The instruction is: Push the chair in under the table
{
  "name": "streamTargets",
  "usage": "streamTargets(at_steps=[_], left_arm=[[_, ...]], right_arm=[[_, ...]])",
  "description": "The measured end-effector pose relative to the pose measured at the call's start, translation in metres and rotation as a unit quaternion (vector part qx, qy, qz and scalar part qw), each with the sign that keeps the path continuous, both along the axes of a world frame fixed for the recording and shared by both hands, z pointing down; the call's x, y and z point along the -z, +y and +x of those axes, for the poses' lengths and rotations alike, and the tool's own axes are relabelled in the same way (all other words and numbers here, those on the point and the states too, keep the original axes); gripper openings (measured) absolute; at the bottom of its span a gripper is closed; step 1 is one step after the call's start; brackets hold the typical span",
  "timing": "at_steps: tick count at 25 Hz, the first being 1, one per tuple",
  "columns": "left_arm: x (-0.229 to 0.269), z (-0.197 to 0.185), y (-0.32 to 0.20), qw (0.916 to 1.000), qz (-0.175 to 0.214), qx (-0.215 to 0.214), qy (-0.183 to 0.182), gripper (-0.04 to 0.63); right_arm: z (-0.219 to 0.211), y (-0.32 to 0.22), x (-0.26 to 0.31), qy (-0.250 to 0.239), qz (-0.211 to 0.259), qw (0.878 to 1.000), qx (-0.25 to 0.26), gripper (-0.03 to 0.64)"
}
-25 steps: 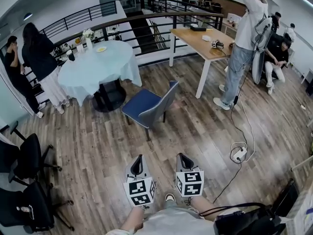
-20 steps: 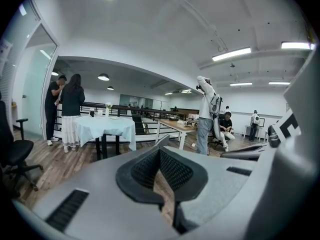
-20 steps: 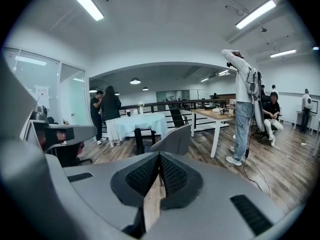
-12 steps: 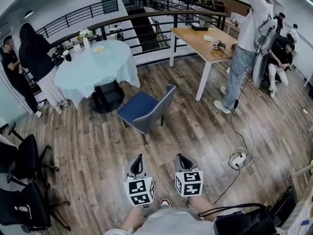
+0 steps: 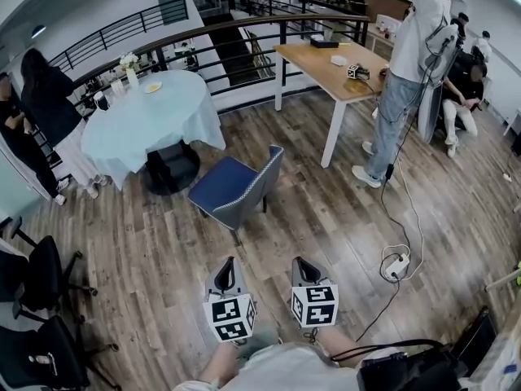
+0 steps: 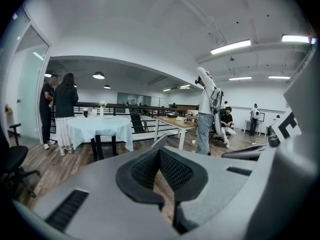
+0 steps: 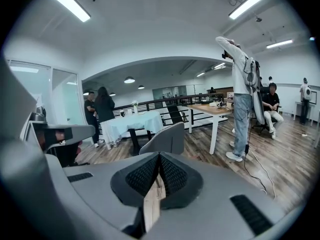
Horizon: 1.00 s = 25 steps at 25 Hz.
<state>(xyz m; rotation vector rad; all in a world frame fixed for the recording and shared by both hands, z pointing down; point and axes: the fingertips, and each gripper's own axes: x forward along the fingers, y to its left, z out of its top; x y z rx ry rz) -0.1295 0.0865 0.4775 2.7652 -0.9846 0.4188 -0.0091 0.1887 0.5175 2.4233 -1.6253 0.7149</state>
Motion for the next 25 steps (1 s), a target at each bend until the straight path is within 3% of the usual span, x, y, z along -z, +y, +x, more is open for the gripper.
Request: streamTargets(at_steps=[10,18,25], left_arm=[[-0.023,0.058,-0.047,0.9996,-0.01,-0.024,-0.01,-0.003],[-0.014,0.109,-0.116,0.9998,-0.007,-0.019,-0.001,-0.003],[-0.027,0.13,-0.165,0.9996,-0.024,-0.003,-0.014,-0.003]], right_arm=[[0.052,-0.043,-0.019,-0.009,-0.014,1.0,-0.019,0.017],[0.095,-0.121,-0.009,0.007,-0.021,1.0,0.012,0.017],[0.112,-0.177,-0.023,-0.003,-0.038,0.998,0.045,0.017]])
